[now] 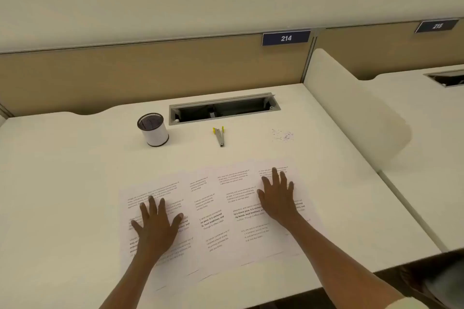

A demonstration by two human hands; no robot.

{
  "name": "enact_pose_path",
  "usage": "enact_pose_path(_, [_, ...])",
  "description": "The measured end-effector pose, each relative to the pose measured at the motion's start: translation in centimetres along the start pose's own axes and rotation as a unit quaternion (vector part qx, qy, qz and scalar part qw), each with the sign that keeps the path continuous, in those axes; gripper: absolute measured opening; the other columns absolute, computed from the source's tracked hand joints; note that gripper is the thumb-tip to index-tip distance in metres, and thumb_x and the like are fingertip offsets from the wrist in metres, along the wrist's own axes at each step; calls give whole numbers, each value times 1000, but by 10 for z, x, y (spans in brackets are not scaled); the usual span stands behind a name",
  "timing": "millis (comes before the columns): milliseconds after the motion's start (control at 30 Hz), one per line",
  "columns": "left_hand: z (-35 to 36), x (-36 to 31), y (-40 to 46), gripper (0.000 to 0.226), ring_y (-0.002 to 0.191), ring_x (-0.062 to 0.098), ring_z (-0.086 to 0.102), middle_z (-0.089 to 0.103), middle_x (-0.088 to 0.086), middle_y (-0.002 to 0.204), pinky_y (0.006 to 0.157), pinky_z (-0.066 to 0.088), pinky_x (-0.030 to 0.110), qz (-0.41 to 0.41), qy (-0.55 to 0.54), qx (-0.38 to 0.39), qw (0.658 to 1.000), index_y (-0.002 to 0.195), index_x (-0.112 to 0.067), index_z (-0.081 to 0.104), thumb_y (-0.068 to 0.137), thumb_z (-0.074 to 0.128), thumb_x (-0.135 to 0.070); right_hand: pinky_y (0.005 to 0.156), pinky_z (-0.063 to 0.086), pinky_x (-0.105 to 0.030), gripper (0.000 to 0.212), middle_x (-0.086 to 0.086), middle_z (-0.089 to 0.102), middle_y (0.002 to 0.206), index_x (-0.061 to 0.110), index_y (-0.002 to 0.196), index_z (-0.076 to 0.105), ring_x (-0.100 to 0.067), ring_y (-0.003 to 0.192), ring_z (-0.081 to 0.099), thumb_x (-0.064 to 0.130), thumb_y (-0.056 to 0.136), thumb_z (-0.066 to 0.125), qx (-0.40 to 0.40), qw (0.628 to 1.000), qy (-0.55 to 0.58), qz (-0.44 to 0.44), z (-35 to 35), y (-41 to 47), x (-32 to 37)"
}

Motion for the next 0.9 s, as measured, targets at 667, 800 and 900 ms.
enact_pose_path(667, [4,-7,-11,93,154,38,-2,2,20,167,120,11,61,-32,-48,-73,996,158,-9,18,92,55,-61,101,37,-51,63,-26,28,148,7,139,35,-40,134,31,48,93,48,40,981,97,165,-26,-5,6])
enact_pose_path(800, [13,-3,-16,105,154,36,-10,-8,18,167,121,4,60,-41,-27,-31,998,160,-14,10,85,50,-76,94,41,-47,62,-19,39,133,5,128,42,-35,123,37,55,90,45,87,965,100,226,-23,-8,1])
enact_pose_path(900, [19,-12,-20,105,154,36,-9,-9,17,167,122,4,58,-30,-6,-19,999,161,-19,10,83,43,-82,87,41,-43,53,-14,42,124,8,118,49,-32,118,39,52,90,46,82,974,76,199,-23,-14,11])
Point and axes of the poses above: each hand's wrist, its own y-axis towards the middle knuckle, its own z-axis out of the palm, x = y × z, the point moved 1 cm from there along y, towards the middle knuckle
